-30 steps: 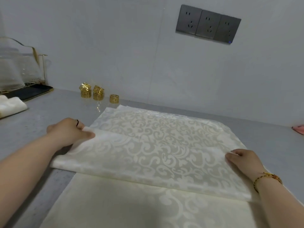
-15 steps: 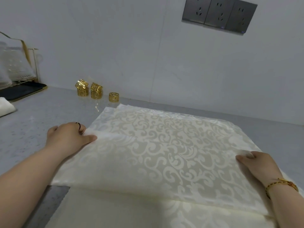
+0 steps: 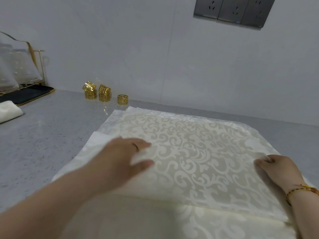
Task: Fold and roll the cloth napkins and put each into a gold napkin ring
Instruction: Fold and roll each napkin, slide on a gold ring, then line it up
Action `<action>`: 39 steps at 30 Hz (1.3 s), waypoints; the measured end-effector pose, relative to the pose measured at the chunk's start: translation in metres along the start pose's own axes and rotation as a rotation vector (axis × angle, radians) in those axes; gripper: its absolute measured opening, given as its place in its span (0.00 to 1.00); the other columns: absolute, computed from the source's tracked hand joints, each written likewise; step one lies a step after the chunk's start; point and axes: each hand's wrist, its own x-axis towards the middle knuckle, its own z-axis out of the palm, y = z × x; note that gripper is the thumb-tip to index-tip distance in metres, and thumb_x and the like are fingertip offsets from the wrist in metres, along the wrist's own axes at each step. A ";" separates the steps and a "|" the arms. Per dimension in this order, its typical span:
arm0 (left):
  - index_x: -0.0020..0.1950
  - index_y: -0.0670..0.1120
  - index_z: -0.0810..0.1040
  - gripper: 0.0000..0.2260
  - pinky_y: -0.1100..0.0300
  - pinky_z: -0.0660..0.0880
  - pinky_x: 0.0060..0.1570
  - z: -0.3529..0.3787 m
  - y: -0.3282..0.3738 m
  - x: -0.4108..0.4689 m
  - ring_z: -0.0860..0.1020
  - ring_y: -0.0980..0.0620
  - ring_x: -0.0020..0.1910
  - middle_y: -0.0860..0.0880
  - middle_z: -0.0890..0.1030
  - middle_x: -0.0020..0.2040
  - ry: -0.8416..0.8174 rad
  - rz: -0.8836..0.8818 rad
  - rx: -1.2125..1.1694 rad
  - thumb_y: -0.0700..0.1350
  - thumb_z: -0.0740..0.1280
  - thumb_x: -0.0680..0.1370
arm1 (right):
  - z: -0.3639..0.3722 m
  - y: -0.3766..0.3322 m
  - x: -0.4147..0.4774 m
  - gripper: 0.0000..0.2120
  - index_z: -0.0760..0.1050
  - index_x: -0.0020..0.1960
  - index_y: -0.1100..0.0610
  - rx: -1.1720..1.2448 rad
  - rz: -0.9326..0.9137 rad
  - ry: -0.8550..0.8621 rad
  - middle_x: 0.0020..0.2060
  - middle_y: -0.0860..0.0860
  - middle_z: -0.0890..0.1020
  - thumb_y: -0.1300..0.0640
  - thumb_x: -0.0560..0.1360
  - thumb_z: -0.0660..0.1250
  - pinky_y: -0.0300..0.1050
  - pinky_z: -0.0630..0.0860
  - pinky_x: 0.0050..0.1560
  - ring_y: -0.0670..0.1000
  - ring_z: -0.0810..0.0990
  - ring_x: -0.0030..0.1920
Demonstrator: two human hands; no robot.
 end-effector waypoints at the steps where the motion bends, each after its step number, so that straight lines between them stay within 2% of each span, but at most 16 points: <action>1: 0.73 0.58 0.56 0.51 0.71 0.40 0.64 0.007 0.014 -0.006 0.53 0.67 0.70 0.63 0.59 0.72 -0.101 0.070 0.034 0.79 0.33 0.56 | 0.000 0.001 0.000 0.18 0.64 0.27 0.61 0.004 0.002 -0.001 0.25 0.56 0.69 0.62 0.75 0.60 0.44 0.61 0.32 0.55 0.66 0.29; 3: 0.75 0.58 0.45 0.53 0.68 0.34 0.64 0.024 0.035 -0.015 0.41 0.70 0.66 0.61 0.47 0.75 -0.277 0.153 0.116 0.75 0.26 0.51 | 0.000 0.002 0.001 0.16 0.66 0.30 0.61 0.013 0.014 -0.013 0.28 0.57 0.72 0.60 0.76 0.60 0.47 0.65 0.37 0.57 0.70 0.33; 6: 0.74 0.57 0.38 0.47 0.65 0.31 0.65 0.038 0.047 -0.020 0.34 0.68 0.62 0.58 0.38 0.75 -0.415 0.174 0.129 0.70 0.30 0.54 | 0.000 -0.002 -0.004 0.09 0.71 0.44 0.61 -0.028 0.030 -0.046 0.46 0.60 0.78 0.55 0.76 0.60 0.52 0.69 0.53 0.59 0.72 0.47; 8: 0.74 0.57 0.39 0.46 0.64 0.31 0.66 0.039 0.044 -0.018 0.33 0.68 0.63 0.58 0.38 0.75 -0.397 0.182 0.132 0.68 0.30 0.55 | 0.000 -0.003 -0.006 0.17 0.69 0.62 0.59 -0.048 0.056 -0.046 0.62 0.60 0.73 0.52 0.76 0.61 0.53 0.65 0.61 0.61 0.71 0.59; 10: 0.74 0.58 0.40 0.45 0.64 0.30 0.65 0.038 0.042 -0.017 0.33 0.68 0.62 0.58 0.38 0.75 -0.374 0.183 0.144 0.67 0.28 0.56 | 0.001 -0.004 -0.009 0.25 0.63 0.69 0.59 -0.058 0.041 0.005 0.67 0.60 0.68 0.52 0.76 0.63 0.53 0.62 0.64 0.62 0.67 0.66; 15: 0.74 0.58 0.40 0.42 0.63 0.31 0.66 0.047 0.039 -0.016 0.34 0.68 0.64 0.58 0.39 0.75 -0.352 0.172 0.166 0.71 0.26 0.61 | -0.001 -0.028 -0.029 0.23 0.67 0.67 0.61 -0.063 -0.309 0.192 0.67 0.59 0.69 0.57 0.74 0.65 0.49 0.59 0.66 0.60 0.64 0.67; 18: 0.75 0.56 0.40 0.34 0.61 0.32 0.68 0.050 0.038 -0.015 0.34 0.65 0.70 0.57 0.39 0.75 -0.332 0.145 0.184 0.68 0.30 0.71 | 0.008 -0.060 -0.069 0.21 0.69 0.66 0.56 -0.031 -0.669 0.007 0.68 0.51 0.68 0.51 0.75 0.63 0.31 0.54 0.64 0.51 0.64 0.69; 21: 0.75 0.55 0.40 0.46 0.61 0.31 0.66 0.052 0.038 -0.015 0.35 0.63 0.71 0.58 0.39 0.75 -0.321 0.154 0.205 0.68 0.23 0.58 | 0.019 -0.076 -0.114 0.39 0.61 0.71 0.48 -0.062 -0.921 -0.298 0.68 0.37 0.57 0.27 0.66 0.47 0.15 0.40 0.56 0.36 0.54 0.69; 24: 0.75 0.54 0.39 0.53 0.61 0.31 0.65 0.053 0.036 -0.015 0.36 0.62 0.72 0.57 0.39 0.75 -0.315 0.127 0.212 0.72 0.21 0.52 | 0.030 -0.059 -0.135 0.44 0.55 0.73 0.47 -0.180 -1.015 -0.357 0.66 0.35 0.49 0.29 0.62 0.37 0.16 0.35 0.59 0.31 0.46 0.66; 27: 0.75 0.54 0.39 0.55 0.57 0.32 0.68 0.052 0.037 -0.016 0.35 0.62 0.71 0.57 0.39 0.75 -0.323 0.093 0.207 0.74 0.22 0.50 | 0.028 -0.035 -0.132 0.34 0.68 0.67 0.50 -0.308 -1.031 -0.252 0.68 0.42 0.66 0.34 0.74 0.39 0.25 0.49 0.66 0.37 0.63 0.67; 30: 0.75 0.54 0.39 0.60 0.51 0.33 0.69 0.049 0.034 -0.015 0.36 0.59 0.73 0.57 0.38 0.75 -0.358 0.091 0.213 0.76 0.22 0.45 | 0.020 -0.014 -0.120 0.26 0.79 0.53 0.49 -0.343 -1.025 -0.116 0.53 0.44 0.82 0.46 0.80 0.43 0.27 0.69 0.53 0.40 0.79 0.53; 32: 0.75 0.55 0.39 0.58 0.52 0.33 0.69 0.042 0.033 -0.016 0.37 0.59 0.73 0.60 0.38 0.73 -0.381 0.111 0.191 0.79 0.27 0.47 | 0.014 -0.008 -0.114 0.19 0.82 0.47 0.48 -0.388 -0.999 -0.077 0.46 0.42 0.84 0.53 0.74 0.52 0.28 0.73 0.41 0.40 0.82 0.44; 34: 0.75 0.56 0.40 0.46 0.55 0.34 0.69 0.038 0.031 -0.020 0.38 0.60 0.73 0.60 0.38 0.74 -0.382 0.130 0.187 0.78 0.41 0.61 | 0.012 -0.006 -0.109 0.17 0.82 0.46 0.49 -0.481 -0.980 -0.064 0.43 0.42 0.84 0.55 0.63 0.59 0.27 0.74 0.38 0.39 0.83 0.40; 35: 0.75 0.56 0.41 0.39 0.58 0.34 0.69 0.033 0.031 -0.023 0.40 0.60 0.74 0.59 0.40 0.75 -0.363 0.139 0.192 0.72 0.42 0.67 | 0.011 -0.005 -0.107 0.17 0.83 0.45 0.49 -0.498 -0.951 -0.076 0.42 0.42 0.84 0.54 0.58 0.63 0.27 0.74 0.37 0.39 0.83 0.40; 37: 0.75 0.56 0.46 0.37 0.61 0.36 0.67 0.029 0.024 -0.026 0.45 0.61 0.74 0.57 0.45 0.76 -0.266 0.180 0.249 0.62 0.35 0.65 | 0.012 -0.001 -0.100 0.20 0.83 0.43 0.48 -0.497 -0.964 0.004 0.41 0.41 0.84 0.54 0.52 0.66 0.26 0.73 0.38 0.38 0.83 0.38; 39: 0.73 0.56 0.57 0.37 0.61 0.41 0.67 0.023 0.018 -0.028 0.56 0.60 0.73 0.56 0.56 0.74 -0.099 0.254 0.347 0.56 0.36 0.65 | 0.007 -0.004 -0.103 0.22 0.82 0.49 0.51 -0.471 -0.959 -0.011 0.47 0.45 0.84 0.57 0.56 0.67 0.28 0.75 0.41 0.42 0.83 0.44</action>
